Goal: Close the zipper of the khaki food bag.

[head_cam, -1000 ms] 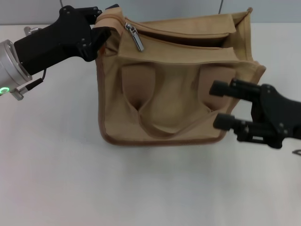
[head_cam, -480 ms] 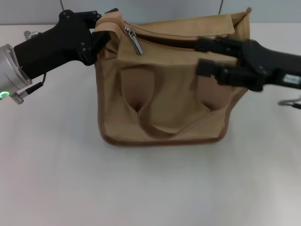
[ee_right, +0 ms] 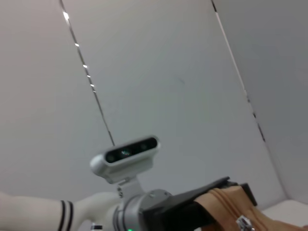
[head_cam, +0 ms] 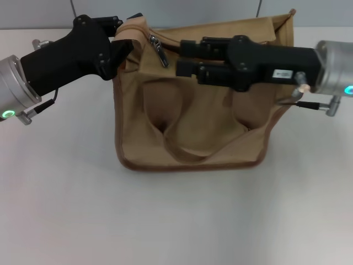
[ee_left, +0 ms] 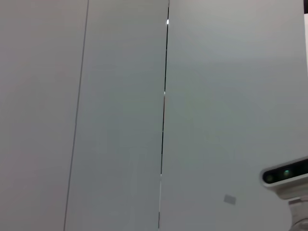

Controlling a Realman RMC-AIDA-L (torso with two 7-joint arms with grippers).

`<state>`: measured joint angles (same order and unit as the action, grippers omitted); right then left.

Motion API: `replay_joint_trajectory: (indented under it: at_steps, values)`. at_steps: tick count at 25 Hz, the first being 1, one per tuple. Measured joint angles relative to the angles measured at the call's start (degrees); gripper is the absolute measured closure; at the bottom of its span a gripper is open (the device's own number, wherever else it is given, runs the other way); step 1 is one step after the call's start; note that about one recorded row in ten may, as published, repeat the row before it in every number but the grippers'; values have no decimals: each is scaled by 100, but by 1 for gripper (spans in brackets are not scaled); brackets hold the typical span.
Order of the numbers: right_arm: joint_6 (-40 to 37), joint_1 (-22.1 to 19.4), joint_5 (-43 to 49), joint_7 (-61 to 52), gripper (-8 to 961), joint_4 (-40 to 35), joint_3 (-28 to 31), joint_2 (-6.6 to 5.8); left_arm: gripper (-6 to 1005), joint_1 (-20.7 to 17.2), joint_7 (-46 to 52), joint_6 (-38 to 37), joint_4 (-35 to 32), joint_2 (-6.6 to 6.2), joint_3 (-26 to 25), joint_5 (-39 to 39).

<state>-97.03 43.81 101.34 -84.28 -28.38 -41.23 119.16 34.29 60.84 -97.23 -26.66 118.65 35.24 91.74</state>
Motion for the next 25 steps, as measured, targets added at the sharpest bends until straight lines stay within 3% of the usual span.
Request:
replay_joint_trajectory:
  at_steps: [1,6,21,25]
  values:
    - [105,52,-1,-23,302,69,-28,0,968,5,-2,-3,4,0,0,0]
    - [477,216,-7,-40,499,298,-172,19,963,33,-41,-13,43,0,0,1]
    - [679,430,-80,-69,563,587,-220,46,949,137,-150,-25,189,9,0,14]
    - [689,415,-100,-106,697,598,-219,47,946,140,-151,-28,196,9,0,11]
